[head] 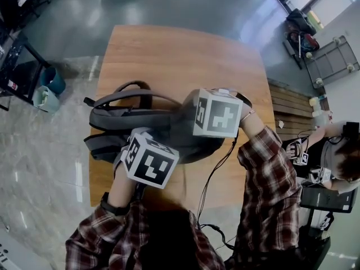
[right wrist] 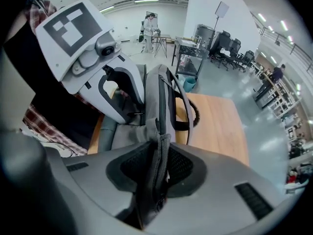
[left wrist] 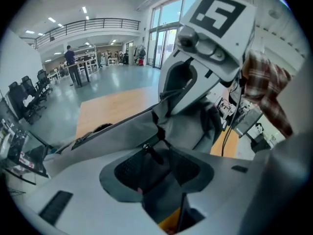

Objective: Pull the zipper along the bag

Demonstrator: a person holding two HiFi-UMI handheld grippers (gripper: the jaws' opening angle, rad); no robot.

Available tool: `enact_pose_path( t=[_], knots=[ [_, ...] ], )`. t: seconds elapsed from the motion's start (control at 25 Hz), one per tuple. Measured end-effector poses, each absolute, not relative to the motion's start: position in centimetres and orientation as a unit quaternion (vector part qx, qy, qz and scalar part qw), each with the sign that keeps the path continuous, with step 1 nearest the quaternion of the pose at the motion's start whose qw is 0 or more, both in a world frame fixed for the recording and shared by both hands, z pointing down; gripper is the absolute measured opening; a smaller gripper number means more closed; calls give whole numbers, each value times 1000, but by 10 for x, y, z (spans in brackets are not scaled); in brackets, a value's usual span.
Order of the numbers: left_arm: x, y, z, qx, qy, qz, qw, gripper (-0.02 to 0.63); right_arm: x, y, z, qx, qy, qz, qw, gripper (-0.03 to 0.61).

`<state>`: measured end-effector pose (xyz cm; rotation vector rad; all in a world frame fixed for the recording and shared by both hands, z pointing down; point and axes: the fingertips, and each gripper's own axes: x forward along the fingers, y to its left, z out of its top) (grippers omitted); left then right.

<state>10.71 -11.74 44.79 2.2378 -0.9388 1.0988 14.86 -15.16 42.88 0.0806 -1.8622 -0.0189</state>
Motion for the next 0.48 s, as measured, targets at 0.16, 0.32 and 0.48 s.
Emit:
enact_pose_path(
  t=[0.16, 0.32, 0.48],
  knots=[
    [109, -121, 458, 792, -361, 448, 207, 169, 149, -151, 433, 30, -801, -23, 597, 86],
    [104, -124, 460, 779, -374, 461, 202, 142, 149, -150, 431, 33, -804, -32, 593, 86],
    [96, -129, 461, 780, -379, 456, 202, 20, 148, -151, 430, 33, -808, -35, 587, 86]
  ],
)
